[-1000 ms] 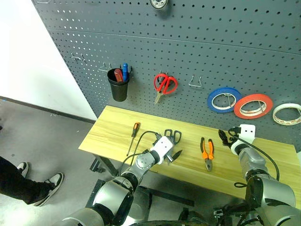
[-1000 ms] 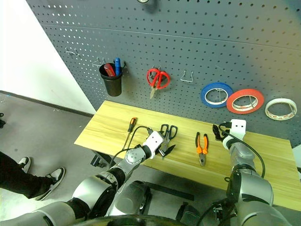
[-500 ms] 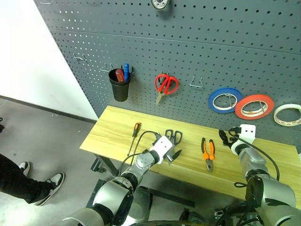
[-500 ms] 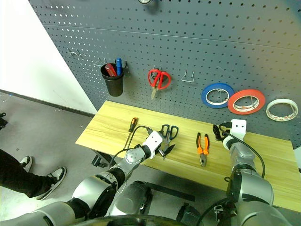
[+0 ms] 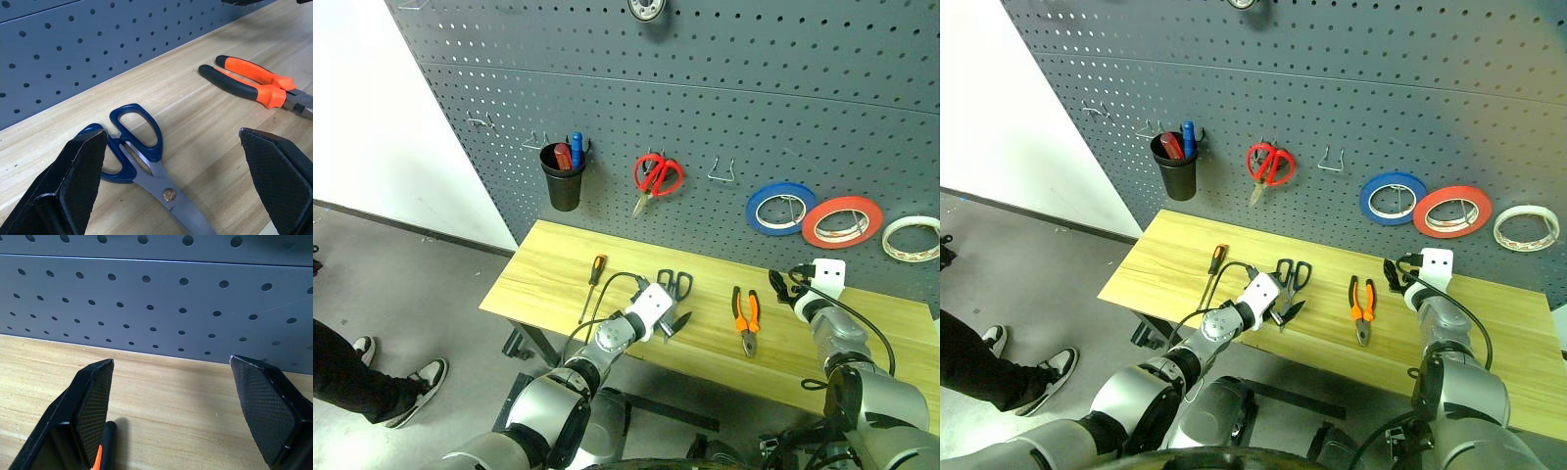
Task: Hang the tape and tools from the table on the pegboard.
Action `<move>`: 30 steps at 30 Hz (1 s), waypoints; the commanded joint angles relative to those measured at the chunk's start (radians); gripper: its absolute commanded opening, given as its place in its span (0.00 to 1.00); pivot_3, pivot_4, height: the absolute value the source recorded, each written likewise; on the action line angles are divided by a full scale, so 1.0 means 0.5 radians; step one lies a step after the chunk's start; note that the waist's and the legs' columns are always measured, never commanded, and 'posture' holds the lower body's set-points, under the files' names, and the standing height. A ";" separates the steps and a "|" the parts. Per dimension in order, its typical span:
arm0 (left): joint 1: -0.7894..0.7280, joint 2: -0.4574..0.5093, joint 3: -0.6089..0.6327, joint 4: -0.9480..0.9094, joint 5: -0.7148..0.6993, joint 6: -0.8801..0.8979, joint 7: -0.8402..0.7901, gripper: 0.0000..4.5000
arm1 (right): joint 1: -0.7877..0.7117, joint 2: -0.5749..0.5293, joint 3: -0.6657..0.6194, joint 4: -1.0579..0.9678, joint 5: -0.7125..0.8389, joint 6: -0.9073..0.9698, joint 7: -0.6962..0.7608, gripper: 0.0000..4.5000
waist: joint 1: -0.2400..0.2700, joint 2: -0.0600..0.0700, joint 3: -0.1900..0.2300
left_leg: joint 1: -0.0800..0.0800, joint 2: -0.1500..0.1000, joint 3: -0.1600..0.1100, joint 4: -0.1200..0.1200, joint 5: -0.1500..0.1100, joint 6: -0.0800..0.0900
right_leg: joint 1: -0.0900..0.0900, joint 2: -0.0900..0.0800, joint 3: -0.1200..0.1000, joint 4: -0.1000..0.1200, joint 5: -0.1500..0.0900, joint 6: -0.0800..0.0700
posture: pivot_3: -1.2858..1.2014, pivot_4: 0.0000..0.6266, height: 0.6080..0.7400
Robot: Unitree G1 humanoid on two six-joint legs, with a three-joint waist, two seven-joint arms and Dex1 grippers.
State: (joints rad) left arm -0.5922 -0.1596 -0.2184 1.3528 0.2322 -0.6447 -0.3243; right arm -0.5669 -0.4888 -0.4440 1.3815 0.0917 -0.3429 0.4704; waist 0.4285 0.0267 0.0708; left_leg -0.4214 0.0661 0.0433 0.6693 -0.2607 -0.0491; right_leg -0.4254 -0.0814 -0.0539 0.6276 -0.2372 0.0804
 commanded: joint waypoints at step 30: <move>-0.013 -0.060 0.023 -0.017 0.015 -0.045 -0.002 1.00 | -0.033 -0.008 -0.031 -0.035 -0.007 -0.033 0.006 0.88 | 0.000 0.005 -0.010 | -0.006 0.000 -0.004 0.019 -0.001 0.002 | 0.000 0.000 0.000 0.009 0.000 0.000 | 0.70 0.00 0.82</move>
State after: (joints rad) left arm -0.5921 -0.1597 -0.2178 1.3528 0.2326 -0.6448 -0.3244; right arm -0.5669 -0.4888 -0.4477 1.3815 0.0904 -0.3429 0.4706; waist 0.4284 0.0291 0.0656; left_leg -0.4247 0.0661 0.0412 0.6795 -0.2613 -0.0480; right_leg -0.4256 -0.0814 -0.0540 0.6320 -0.2371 0.0803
